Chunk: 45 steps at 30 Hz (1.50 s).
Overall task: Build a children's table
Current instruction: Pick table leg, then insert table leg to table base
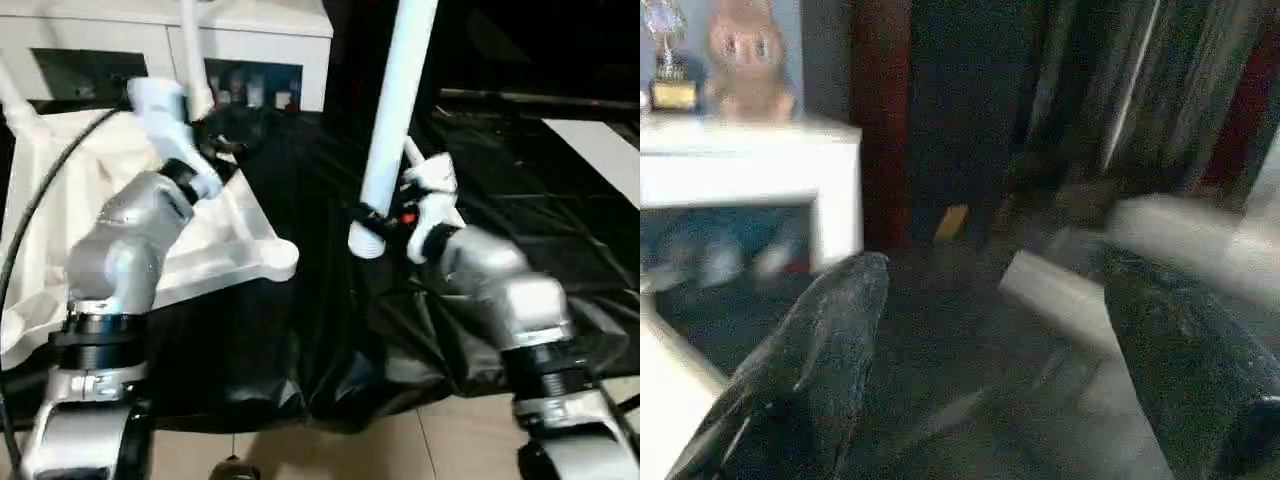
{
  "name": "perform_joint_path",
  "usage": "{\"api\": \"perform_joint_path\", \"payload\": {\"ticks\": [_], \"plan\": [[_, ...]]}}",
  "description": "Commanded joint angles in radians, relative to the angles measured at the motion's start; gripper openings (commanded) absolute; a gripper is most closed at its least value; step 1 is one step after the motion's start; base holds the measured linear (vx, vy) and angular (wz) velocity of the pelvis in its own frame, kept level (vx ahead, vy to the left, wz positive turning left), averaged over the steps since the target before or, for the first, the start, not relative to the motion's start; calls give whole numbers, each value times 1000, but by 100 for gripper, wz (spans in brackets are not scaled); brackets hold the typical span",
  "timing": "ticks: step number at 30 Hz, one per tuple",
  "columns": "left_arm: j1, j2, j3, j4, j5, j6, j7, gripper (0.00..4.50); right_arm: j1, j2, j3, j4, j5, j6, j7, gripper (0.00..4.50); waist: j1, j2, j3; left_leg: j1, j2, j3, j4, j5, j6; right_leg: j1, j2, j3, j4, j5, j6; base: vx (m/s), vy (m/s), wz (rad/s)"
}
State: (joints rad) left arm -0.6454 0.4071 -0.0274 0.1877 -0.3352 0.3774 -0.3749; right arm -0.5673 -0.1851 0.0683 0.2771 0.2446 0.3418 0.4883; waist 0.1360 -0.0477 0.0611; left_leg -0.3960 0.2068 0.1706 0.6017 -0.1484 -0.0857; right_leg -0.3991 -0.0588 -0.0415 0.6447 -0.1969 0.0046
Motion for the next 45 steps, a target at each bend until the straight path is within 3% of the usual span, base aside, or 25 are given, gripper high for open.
{"api": "perform_joint_path", "payload": {"ticks": [1, 2, 3, 4, 5, 6, 7, 9, 12, 16, 17, 19, 22, 26, 32, 34, 37, 41, 45], "plan": [[26, 11, -95, 88, 117, -61, -57, 390, 12, 3, -7, 34, -28, -85, -14, 188, -11, 22, -76, 30, 13, -7, -73, -248, -81, 36, -62, 37, -83, -150, -103, 0, 0, 0], [28, 17, -123, 139, 160, -127, -106, 390, 17, 17, -17, 51, -23, -129, 0, 188, -9, 26, -77, 29, 13, -7, -74, -250, -79, 38, -65, 38, -84, -162, -100, 0, 0, 0], [27, 29, -151, 187, 197, -167, -141, 390, 23, 24, -28, 54, -5, -117, 16, 188, -10, 29, -81, 32, 16, -7, -73, -249, -83, 37, -67, 40, -79, -151, -109, 0, 0, 0], [21, 60, -207, 255, 261, -230, -183, 390, 30, 32, -39, 53, 7, -117, 22, 188, -7, 40, -81, 32, 13, -9, -74, -247, -73, 36, -63, 39, -84, -136, -113, 0, 0, 0], [17, 80, -240, 290, 293, -255, -204, 390, 34, 35, -42, 52, 10, -118, 21, 188, -10, 37, -80, 32, 14, -10, -76, -256, -73, 37, -63, 39, -84, -135, -112, 0, 0, 0], [15, 94, -264, 314, 308, -262, -229, 390, 38, 35, -41, 51, 9, -120, 18, 188, -13, 41, -82, 33, 15, -11, -77, -268, -79, 37, -62, 38, -79, -115, -121, 0, 0, 0], [15, 120, -298, 347, 334, -291, -272, 390, 48, 36, -34, 36, 16, -119, 33, 188, -15, 54, -83, 33, 16, -13, -76, -269, -88, 38, -65, 37, -70, -92, -142, 0, 0, 0], [20, 156, -331, 390, 336, -291, -356, 390, 71, 31, -11, 6, 18, -121, 54, 188, -21, 54, -80, 34, 16, -12, -77, -291, -82, 38, -64, 38, -74, -90, -161, 0, 0, 0], [17, 164, -329, 416, 331, -302, -395, 390, 85, 29, 4, 3, -5, -146, 43, 188, -27, 53, -77, 32, 16, -9, -76, -296, -75, 39, -67, 38, -73, -101, -192, 0, 0, 0], [-5, 147, -265, 487, 297, -317, -435, 390, 109, 33, 10, -15, 11, -130, 85, 188, -30, 55, -73, 34, 14, -7, -76, -327, -64, 36, -70, 41, -85, -211, -183, 0, 0, 0], [-14, 144, -255, 509, 288, -329, -449, 361, 111, 34, 11, -18, 11, -126, 93, 188, -29, 56, -74, 35, 16, -9, -77, -330, -66, 35, -71, 41, -85, -218, -183, 0, 0, 0], [-20, 139, -222, 523, 239, -329, -497, 354, 111, 35, 10, -24, 19, -105, 100, 188, -31, 58, -74, 34, 17, -11, -80, -332, -65, 35, -71, 40, -85, -220, -184, 0, 0, 0], [-33, 132, -136, 510, 117, -281, -581, 328, 110, 33, -6, -43, 54, -80, 124, 188, -31, 59, -75, 35, 18, -9, -78, -334, -63, 33, -70, 40, -79, -177, -217, 0, 0, 0], [-50, 148, -85, 528, 72, -234, -661, 299, 110, 22, -6, -49, 63, -80, 148, 188, -30, 60, -73, 37, 17, -7, -78, -339, -59, 32, -69, 39, -80, -180, -220, 0, 0, 0], [-43, 198, -149, 579, 169, -285, -699, 262, 114, 8, 6, -57, 59, -72, 182, 188, -30, 60, -72, 37, 19, -9, -82, -344, -60, 32, -71, 42, -84, -213, -194, 0, 0, 0], [-42, 204, -175, 597, 199, -301, -708, 229, 112, 2, 12, -54, 60, -71, 189, 188, -28, 58, -73, 38, 21, -10, -82, -341, -62, 31, -73, 42, -83, -207, -198, 0, 0, 0], [-47, 201, -174, 609, 214, -298, -712, 225, 112, 0, 18, -53, 57, -68, 195, 188, -26, 60, -72, 38, 22, -10, -83, -350, -65, 30, -74, 42, -83, -213, -202, 0, 0, 0], [-56, 198, -188, 641, 248, -312, -710, 182, 117, -6, 28, -54, 48, -68, 205, 188, -26, 55, -71, 38, 21, -10, -83, -351, -62, 31, -74, 42, -85, -222, -202, 0, 0, 0], [-64, 201, -207, 685, 283, -321, -695, 149, 122, -11, 42, -56, 40, -67, 217, 188, -25, 57, -72, 37, 22, -10, -84, -342, -60, 31, -76, 43, -85, -225, -196, 0, 0, 0]]}}
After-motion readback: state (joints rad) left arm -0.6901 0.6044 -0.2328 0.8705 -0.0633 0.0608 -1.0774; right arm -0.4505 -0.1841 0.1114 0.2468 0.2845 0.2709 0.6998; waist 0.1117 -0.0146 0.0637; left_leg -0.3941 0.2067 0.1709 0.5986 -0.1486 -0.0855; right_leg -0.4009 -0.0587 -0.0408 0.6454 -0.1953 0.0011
